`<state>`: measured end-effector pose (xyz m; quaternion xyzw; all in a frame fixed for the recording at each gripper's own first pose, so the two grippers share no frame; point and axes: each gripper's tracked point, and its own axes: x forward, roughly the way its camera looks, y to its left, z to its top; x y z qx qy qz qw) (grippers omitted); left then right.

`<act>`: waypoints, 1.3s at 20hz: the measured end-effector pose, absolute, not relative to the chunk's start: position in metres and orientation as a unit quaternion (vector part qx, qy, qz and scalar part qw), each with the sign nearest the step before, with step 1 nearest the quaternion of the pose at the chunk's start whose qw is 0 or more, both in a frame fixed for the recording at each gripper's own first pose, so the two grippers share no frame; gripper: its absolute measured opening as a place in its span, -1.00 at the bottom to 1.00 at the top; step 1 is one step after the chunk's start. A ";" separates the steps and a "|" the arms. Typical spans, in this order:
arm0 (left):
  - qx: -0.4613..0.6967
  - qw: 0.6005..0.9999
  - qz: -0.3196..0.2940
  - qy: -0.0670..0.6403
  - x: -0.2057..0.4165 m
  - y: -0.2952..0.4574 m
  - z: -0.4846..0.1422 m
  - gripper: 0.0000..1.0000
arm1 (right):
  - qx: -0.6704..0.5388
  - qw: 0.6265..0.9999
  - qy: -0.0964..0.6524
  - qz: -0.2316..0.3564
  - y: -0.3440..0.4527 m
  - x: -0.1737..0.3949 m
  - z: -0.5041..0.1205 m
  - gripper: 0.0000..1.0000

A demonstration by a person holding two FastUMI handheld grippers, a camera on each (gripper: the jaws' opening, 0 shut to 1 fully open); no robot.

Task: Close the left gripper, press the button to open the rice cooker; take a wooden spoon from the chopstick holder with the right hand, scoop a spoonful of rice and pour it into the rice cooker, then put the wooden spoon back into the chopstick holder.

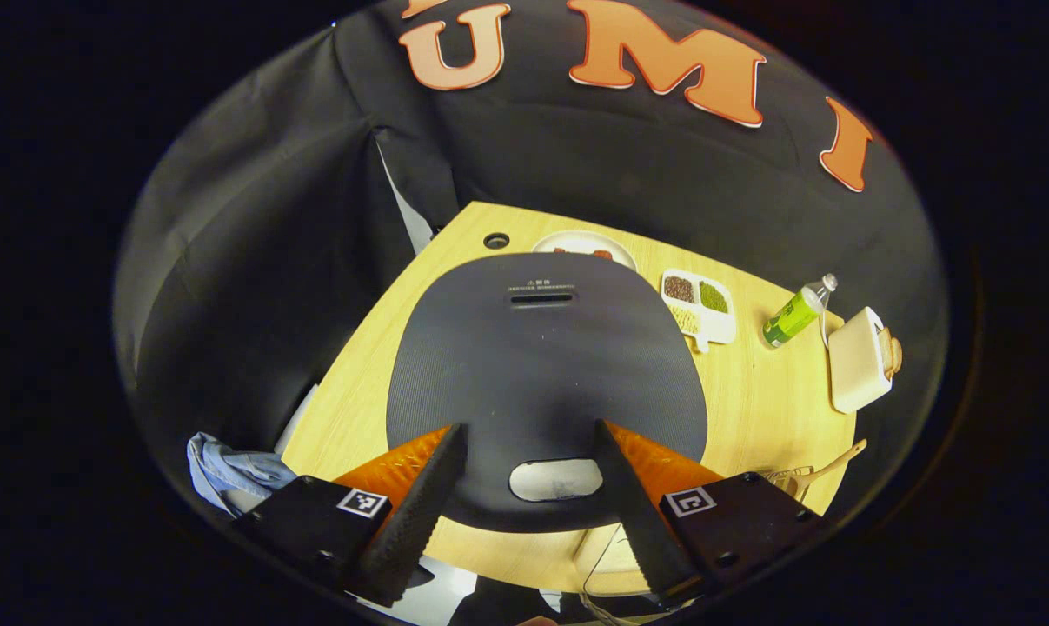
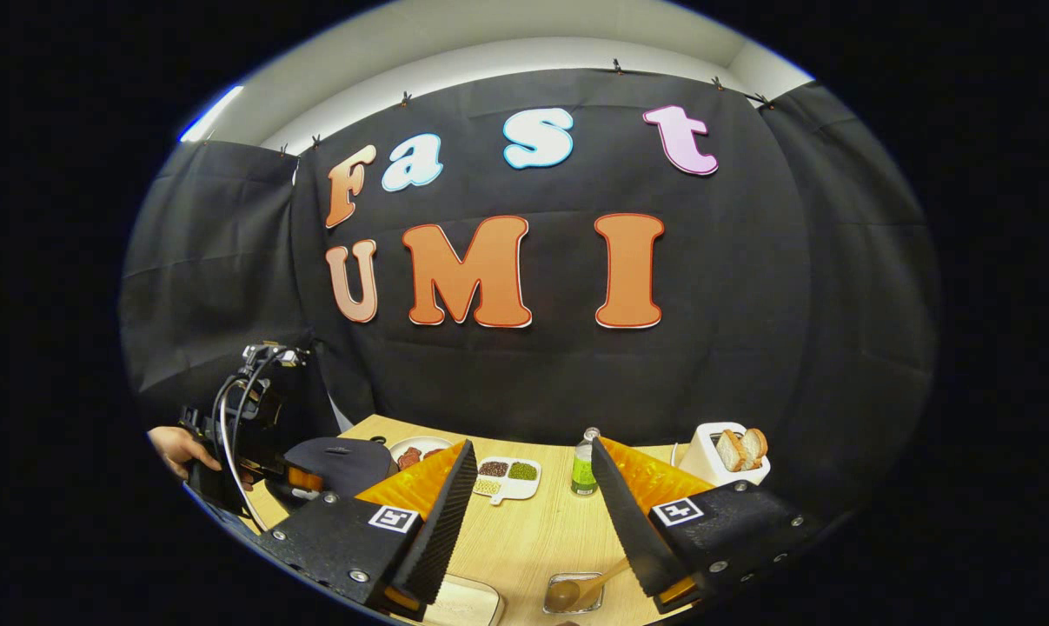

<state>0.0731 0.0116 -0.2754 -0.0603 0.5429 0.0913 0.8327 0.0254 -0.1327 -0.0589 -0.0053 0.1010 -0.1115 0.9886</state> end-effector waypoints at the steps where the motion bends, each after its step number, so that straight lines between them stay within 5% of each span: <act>1: -0.060 0.832 0.091 0.543 0.073 0.010 -0.276 1.00 | -0.006 0.989 0.099 -0.112 -0.133 0.025 -0.058 0.66; 13: -0.056 0.775 0.063 0.626 0.079 0.011 -0.281 0.96 | 0.003 0.988 0.109 -0.110 -0.134 0.017 -0.067 0.66; 26: -0.044 0.887 0.092 0.451 0.081 0.020 -0.247 0.97 | -0.008 0.990 0.107 -0.087 -0.112 0.023 -0.063 0.66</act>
